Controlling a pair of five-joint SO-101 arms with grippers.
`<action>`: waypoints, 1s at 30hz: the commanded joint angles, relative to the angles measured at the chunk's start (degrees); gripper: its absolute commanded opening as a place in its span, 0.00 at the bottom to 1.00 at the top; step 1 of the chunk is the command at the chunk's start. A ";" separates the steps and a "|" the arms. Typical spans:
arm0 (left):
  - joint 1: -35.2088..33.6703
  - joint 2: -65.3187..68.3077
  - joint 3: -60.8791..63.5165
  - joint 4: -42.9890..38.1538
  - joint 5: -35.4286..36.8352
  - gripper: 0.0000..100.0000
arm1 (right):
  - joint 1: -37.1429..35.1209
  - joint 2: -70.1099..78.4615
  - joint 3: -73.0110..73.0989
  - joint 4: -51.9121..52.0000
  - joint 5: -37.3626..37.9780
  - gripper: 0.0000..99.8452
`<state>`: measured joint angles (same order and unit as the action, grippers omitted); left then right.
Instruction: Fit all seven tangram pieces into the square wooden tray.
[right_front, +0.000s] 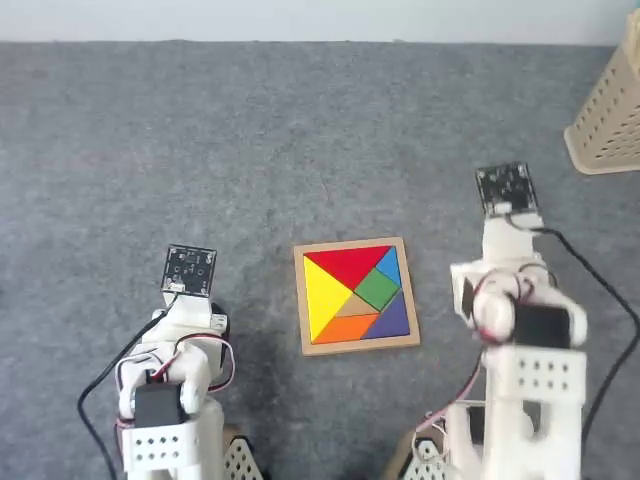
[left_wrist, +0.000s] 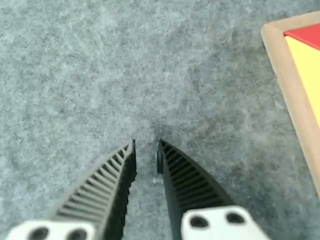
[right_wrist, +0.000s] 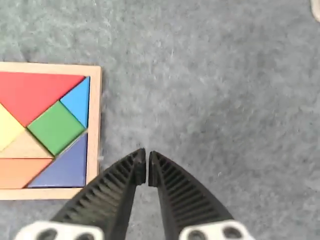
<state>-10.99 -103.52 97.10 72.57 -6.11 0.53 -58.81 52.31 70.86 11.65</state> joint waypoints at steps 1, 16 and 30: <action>0.09 -1.23 -0.57 0.00 0.44 0.07 | 0.48 -9.89 5.01 -1.63 -0.35 0.01; 0.09 -1.23 -0.57 0.00 0.44 0.07 | 0.57 -42.07 27.96 -4.53 -0.26 0.01; 0.09 -1.23 -0.57 0.00 0.44 0.07 | 0.66 -44.88 44.13 -3.21 -0.26 0.01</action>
<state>-10.99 -103.52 97.10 72.57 -6.11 0.62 -103.21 95.38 67.78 11.65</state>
